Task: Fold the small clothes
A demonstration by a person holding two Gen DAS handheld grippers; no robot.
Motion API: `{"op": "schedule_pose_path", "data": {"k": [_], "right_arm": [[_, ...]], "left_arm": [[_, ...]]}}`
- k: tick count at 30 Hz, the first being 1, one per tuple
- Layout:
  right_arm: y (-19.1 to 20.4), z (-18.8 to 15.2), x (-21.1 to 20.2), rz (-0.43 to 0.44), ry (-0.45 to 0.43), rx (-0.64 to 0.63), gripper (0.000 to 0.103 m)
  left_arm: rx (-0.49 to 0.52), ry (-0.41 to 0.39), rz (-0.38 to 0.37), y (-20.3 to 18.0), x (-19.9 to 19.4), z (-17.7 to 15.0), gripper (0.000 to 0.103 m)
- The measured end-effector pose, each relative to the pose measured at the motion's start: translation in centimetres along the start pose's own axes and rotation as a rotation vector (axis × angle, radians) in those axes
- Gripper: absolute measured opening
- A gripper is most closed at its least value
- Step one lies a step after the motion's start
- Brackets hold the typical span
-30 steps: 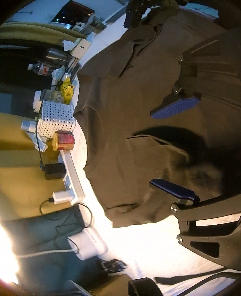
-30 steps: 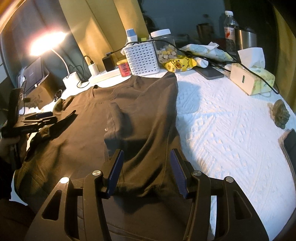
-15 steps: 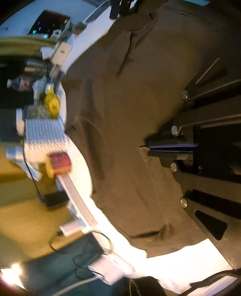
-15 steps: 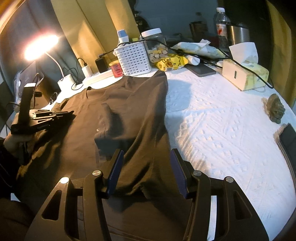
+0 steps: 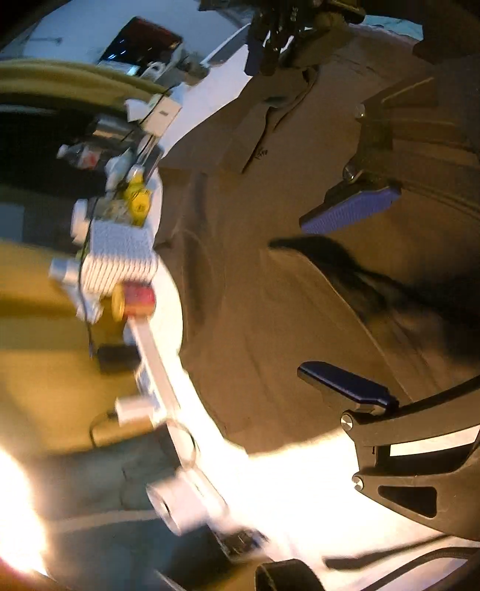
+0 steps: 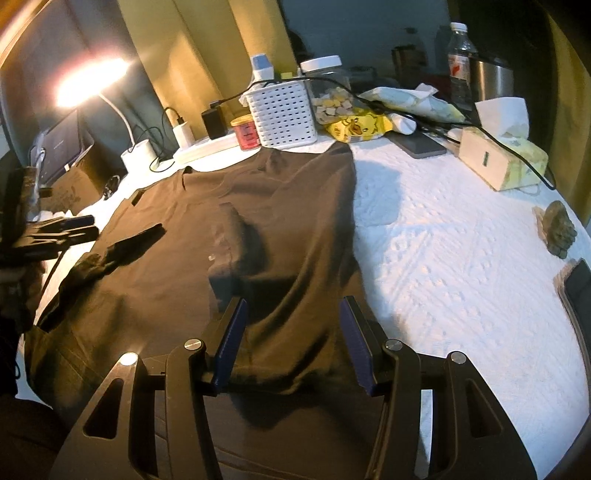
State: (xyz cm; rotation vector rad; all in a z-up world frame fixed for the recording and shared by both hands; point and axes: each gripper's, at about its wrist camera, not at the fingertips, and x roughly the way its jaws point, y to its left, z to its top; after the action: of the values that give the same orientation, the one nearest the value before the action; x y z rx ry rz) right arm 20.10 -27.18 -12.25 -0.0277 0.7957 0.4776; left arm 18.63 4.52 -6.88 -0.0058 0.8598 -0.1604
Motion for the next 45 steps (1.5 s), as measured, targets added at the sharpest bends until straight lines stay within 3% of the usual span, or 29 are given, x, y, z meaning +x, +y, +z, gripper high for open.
{"op": "schedule_pose_path", "data": {"k": [5, 14, 18, 22, 24, 27, 31, 39, 45], "right_arm": [[1.8, 0.3, 0.4, 0.021, 0.006, -0.035, 0.055], [3.7, 0.2, 0.0, 0.024, 0.01, -0.068, 0.055], [3.8, -0.1, -0.5, 0.018, 0.009, -0.069, 0.055], [3.6, -0.4, -0.8, 0.012, 0.009, -0.063, 0.055], [3.5, -0.6, -0.9, 0.011, 0.01, -0.061, 0.055], [3.3, -0.9, -0.9, 0.012, 0.016, -0.056, 0.055], [3.1, -1.3, -0.4, 0.023, 0.036, -0.057, 0.055], [3.4, -1.4, -0.1, 0.031, 0.03, -0.091, 0.055], [3.6, -2.0, 0.8, 0.064, 0.087, -0.091, 0.055]], "left_arm": [[-0.048, 0.013, 0.024, 2.5, -1.9, -2.7, 0.072], [-0.118, 0.086, -0.036, 3.1, -0.8, -6.2, 0.072], [-0.114, 0.086, -0.098, 2.1, -0.5, -6.5, 0.072], [-0.059, 0.1, -0.219, -0.3, -0.5, -6.8, 0.072], [-0.026, 0.122, -0.239, -1.4, -0.4, -7.0, 0.072], [-0.005, 0.109, -0.22, -2.0, -0.8, -6.8, 0.072], [0.015, 0.066, -0.13, -1.8, -1.0, -6.1, 0.072], [0.062, 0.154, -0.191, -3.3, 1.1, -7.1, 0.072], [0.058, 0.152, -0.201, -3.5, 0.1, -8.4, 0.072]]}}
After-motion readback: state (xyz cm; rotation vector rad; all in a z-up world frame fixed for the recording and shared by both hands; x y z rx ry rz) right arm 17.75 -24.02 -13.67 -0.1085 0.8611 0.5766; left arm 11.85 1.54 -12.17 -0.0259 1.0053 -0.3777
